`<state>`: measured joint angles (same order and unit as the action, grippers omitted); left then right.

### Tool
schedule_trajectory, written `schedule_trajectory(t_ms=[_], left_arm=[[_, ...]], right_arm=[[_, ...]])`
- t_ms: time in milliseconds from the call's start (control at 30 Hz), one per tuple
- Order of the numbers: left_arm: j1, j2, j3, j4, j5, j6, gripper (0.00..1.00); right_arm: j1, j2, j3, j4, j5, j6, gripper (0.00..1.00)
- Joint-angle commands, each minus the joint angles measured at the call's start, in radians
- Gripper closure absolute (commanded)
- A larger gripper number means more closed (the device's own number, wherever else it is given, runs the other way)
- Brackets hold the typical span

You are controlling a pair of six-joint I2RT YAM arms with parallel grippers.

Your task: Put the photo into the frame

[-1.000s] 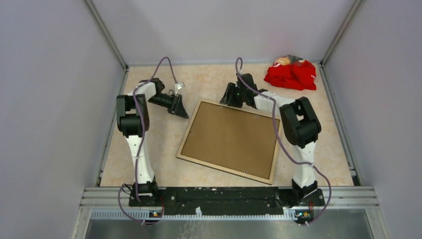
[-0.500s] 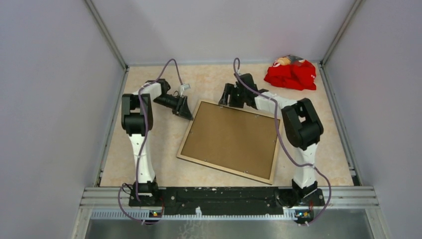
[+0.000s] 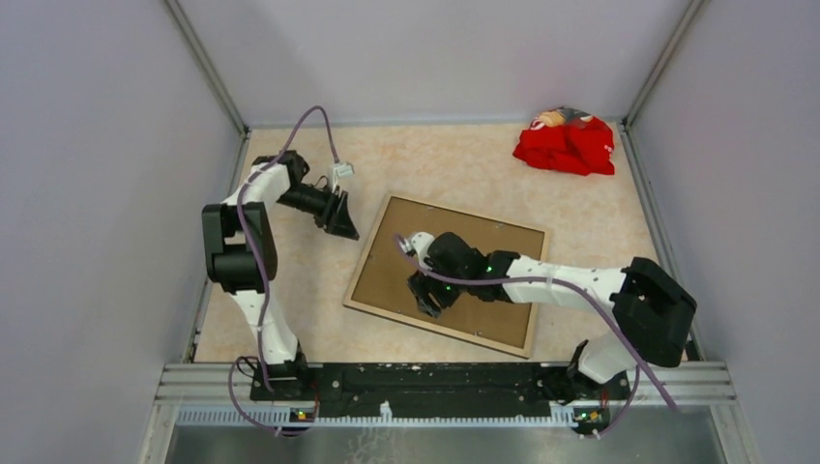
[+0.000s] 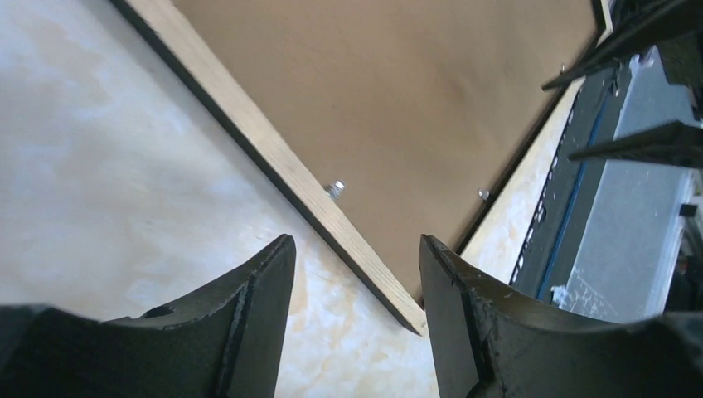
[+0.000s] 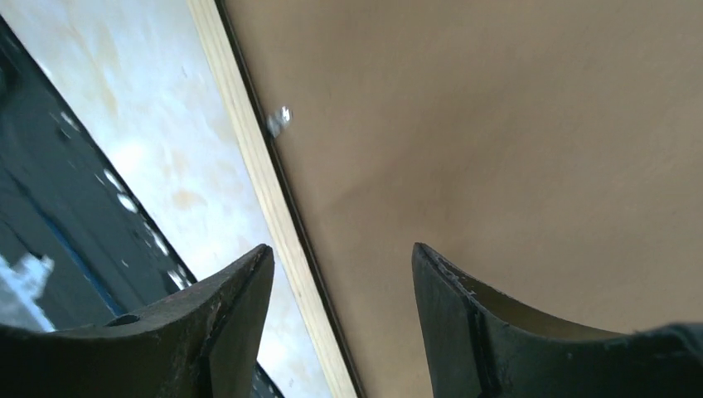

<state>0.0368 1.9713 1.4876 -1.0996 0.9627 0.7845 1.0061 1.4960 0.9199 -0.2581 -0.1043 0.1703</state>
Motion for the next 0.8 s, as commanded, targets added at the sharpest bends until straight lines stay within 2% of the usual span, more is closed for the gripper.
schedule_trajectory(t_ms=[0,33,67,233,500,633,767], left_arm=[[-0.006,-0.118,-0.116,-0.044,-0.010,0.167,0.29],[-0.006,-0.137,-0.141,-0.052,-0.005,0.195,0.06],[-0.006,-0.155,-0.169,-0.060,0.002,0.221,0.02],[-0.006,-0.269,-0.264,-0.060,0.027,0.282,0.01],[-0.006,-0.347,-0.282,-0.096,0.041,0.338,0.01],[-0.006,-0.409,-0.322,-0.065,0.043,0.386,0.01],[-0.006,-0.533,-0.423,0.022,0.009,0.512,0.01]], right_arm=[[0.091,-0.043,-0.048,-0.039,0.109,-0.047,0.39],[0.111,-0.045,-0.055,-0.038,0.135,-0.048,0.40],[0.127,-0.044,-0.062,-0.033,0.153,-0.050,0.41],[0.169,-0.026,-0.105,0.009,0.166,-0.044,0.46],[0.211,0.019,-0.154,0.050,0.201,-0.026,0.51],[0.213,0.043,-0.154,0.055,0.238,-0.020,0.64],[0.212,0.030,-0.125,0.042,0.265,-0.027,0.89]])
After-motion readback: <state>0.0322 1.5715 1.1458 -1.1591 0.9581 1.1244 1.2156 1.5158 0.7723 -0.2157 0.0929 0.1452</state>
